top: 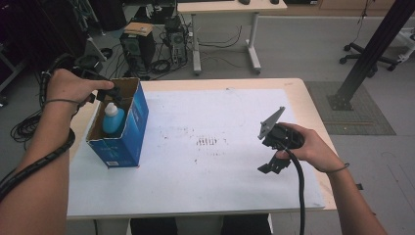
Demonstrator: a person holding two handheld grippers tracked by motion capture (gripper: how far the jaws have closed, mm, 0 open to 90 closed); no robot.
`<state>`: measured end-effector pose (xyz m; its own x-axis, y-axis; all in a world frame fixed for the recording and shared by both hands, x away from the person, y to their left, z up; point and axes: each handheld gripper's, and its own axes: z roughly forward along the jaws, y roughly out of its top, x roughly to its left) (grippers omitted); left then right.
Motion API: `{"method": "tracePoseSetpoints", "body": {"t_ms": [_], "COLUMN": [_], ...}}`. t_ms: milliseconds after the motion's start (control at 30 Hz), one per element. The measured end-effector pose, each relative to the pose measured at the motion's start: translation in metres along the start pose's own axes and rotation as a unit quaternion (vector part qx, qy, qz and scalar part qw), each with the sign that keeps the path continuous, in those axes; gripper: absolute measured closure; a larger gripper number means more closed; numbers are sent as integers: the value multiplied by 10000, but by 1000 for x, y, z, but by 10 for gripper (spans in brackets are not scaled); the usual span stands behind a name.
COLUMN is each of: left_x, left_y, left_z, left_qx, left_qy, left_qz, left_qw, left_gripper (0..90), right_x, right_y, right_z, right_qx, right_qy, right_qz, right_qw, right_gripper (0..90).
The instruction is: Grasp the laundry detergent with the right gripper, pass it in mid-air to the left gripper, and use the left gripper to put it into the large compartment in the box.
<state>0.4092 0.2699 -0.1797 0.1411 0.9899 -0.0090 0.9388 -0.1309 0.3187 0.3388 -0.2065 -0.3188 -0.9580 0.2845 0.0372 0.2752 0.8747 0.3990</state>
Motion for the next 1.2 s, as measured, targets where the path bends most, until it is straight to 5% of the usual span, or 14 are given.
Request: {"method": "tracePoseSetpoints", "body": {"t_ms": [333,433,700,833,867,1067,1100,1167,1200], "left_x": [-14,-27,-40,-48,-53,-58,-64,-64,-73], "left_y": [1,0,-1,-4,-7,-8,-9,-9,-12], "left_z": [-20,-27,-28,-24,-19,-13,-8,-8,-1], "left_qx": [-139,-214,-234,-217,-225,-199,-171,-171,-126], "left_qy": [-23,-132,-388,-515,-688,-763,-889,-889,-1034], "left_qz": [286,513,737,946,1041,1157,1274,1274,1433], "left_qw": [9995,9984,9962,9939,9919,9902,9877,9877,9842], "left_gripper": [80,75,65,57,57,54,54,54,54], "right_x": [-2,-1,-6,-8,-11,-20,-20,-23,-23], "right_y": [5,6,12,13,16,21,21,24,24], "right_z": [1,2,5,4,2,0,0,-2,-2], "right_qx": [31,31,93,103,105,79,79,102,102], "right_qy": [12,28,30,16,-8,-74,-74,-92,-92], "right_qz": [1,-4,45,63,82,220,220,250,250], "right_qw": [10000,10000,9999,9999,9999,9997,9997,9996,9996], "right_gripper": [71,71,70,71,70,70,70,70,70]}}
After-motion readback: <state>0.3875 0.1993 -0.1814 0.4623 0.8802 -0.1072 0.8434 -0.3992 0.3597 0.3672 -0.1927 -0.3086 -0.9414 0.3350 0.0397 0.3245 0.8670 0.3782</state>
